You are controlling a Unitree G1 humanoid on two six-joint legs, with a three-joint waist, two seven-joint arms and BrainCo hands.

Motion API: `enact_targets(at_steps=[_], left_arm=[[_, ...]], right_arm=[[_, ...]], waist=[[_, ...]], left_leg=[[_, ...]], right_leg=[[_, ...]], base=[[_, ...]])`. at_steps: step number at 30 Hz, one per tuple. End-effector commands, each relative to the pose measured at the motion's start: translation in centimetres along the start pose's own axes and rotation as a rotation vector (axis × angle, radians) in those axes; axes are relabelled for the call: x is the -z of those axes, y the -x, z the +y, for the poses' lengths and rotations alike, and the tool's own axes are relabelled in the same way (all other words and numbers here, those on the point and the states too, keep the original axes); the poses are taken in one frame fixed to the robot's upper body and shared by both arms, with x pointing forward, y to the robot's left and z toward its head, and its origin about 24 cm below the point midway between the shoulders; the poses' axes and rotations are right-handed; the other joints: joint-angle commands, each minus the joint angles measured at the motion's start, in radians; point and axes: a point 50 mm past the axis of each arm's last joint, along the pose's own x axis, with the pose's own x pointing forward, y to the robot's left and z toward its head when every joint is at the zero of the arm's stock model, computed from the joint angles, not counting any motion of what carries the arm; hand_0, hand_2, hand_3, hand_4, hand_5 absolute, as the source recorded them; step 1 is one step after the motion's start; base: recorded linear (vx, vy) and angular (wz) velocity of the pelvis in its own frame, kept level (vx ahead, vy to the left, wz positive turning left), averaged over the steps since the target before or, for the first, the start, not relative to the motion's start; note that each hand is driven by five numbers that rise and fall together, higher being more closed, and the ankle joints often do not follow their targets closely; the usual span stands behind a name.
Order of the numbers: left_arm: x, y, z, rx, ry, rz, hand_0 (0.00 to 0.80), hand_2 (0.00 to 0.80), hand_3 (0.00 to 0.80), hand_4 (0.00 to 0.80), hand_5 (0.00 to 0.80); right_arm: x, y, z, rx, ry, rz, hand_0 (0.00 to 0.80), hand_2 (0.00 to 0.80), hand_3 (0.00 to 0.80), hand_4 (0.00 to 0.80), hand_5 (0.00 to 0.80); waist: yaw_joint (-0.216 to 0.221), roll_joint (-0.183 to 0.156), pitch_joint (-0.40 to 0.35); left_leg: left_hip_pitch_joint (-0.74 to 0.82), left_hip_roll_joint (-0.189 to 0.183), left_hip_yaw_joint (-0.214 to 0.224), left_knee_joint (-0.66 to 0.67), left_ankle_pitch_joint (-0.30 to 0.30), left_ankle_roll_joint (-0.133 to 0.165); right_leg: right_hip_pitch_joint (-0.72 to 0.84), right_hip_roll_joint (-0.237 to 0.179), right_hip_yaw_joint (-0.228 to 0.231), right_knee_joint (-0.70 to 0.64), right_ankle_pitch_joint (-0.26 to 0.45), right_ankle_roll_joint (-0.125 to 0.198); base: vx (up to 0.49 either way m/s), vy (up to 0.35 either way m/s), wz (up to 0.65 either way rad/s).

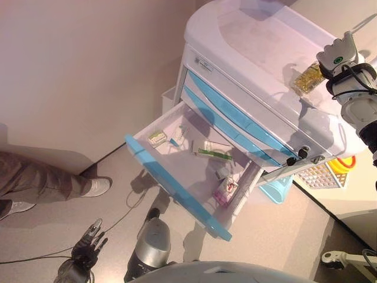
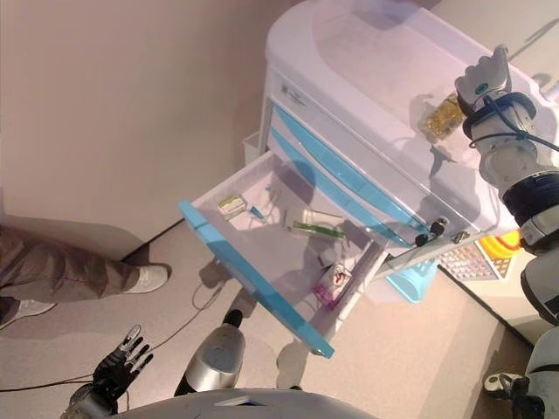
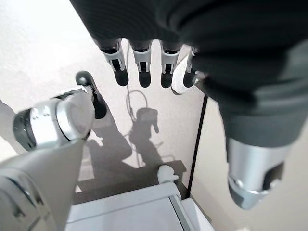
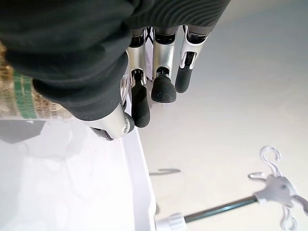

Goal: Open the drawer and pick up the medicine

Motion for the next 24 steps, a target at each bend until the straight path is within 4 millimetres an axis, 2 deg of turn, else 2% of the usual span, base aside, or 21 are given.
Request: enact_targets(at_steps=[1, 9, 19, 20, 21, 24], left_arm=[[0.2, 1.1, 0.9, 0.002, -0.041, 0.021, 0.0, 0.0, 0.0, 0.0, 0.0], [0.1, 1.2, 1.3, -0.004, -0.041, 0.034, 0.0, 0.0, 0.0, 0.0, 0.0], [0.1, 0.9, 0.6, 0.025, -0.056, 0.041, 0.0, 0.0, 0.0, 0.0, 0.0], [0.2, 0.9, 0.5, 0.024, -0.058, 0.045, 0.0, 0.0, 0.0, 0.0, 0.0], [0.2, 0.8, 0.5, 0.021, -0.06, 0.046, 0.0, 0.0, 0.0, 0.0, 0.0], [0.3, 0.9, 0.7, 0.017, -0.063, 0.051, 0.0, 0.0, 0.0, 0.0, 0.0]], right_arm=[[2.1, 0.0, 1.7, -0.071, 0.064, 0.123, 0.8, 0.8, 0.8, 0.8, 0.8], [3.2, 0.1, 2.3, -0.116, 0.083, 0.239, 0.8, 0.8, 0.8, 0.8, 0.8], [2.0, 0.0, 2.8, -0.12, 0.031, 0.266, 0.8, 0.8, 0.8, 0.8, 0.8], [2.0, 0.0, 2.7, -0.101, 0.021, 0.275, 0.323, 0.323, 0.323, 0.323, 0.323], [2.1, 0.0, 2.6, -0.099, 0.027, 0.278, 0.0, 0.0, 0.0, 0.0, 0.0], [2.3, 0.0, 2.3, -0.066, 0.022, 0.298, 0.0, 0.0, 0.0, 0.0, 0.0]], waist=[[0.02, 0.035, -0.035], [0.028, 0.044, -0.025], [0.039, 0.047, -0.022], [0.041, 0.047, -0.023], [0.042, 0.047, -0.023], [0.043, 0.045, -0.024]], left_leg=[[0.117, 0.006, -0.046, -0.113, -0.048, 0.074], [0.099, 0.003, -0.047, -0.1, -0.046, 0.075], [0.09, -0.003, -0.05, -0.087, -0.049, 0.08], [0.092, -0.003, -0.051, -0.089, -0.049, 0.08], [0.092, -0.003, -0.052, -0.088, -0.049, 0.081], [0.09, -0.003, -0.051, -0.088, -0.049, 0.081]], right_leg=[[-0.077, -0.039, 0.023, 0.1, 0.079, 0.039], [-0.085, -0.04, 0.021, 0.102, 0.08, 0.041], [-0.083, -0.038, 0.022, 0.104, 0.078, 0.039], [-0.082, -0.038, 0.022, 0.104, 0.079, 0.039], [-0.082, -0.038, 0.021, 0.104, 0.079, 0.039], [-0.084, -0.036, 0.02, 0.104, 0.08, 0.04]], base=[[0.031, 0.005, 0.0], [0.0, 0.0, 0.0], [-0.001, 0.0, 0.02], [0.003, -0.001, 0.08], [0.002, -0.002, 0.06], [-0.01, -0.002, 0.06]])
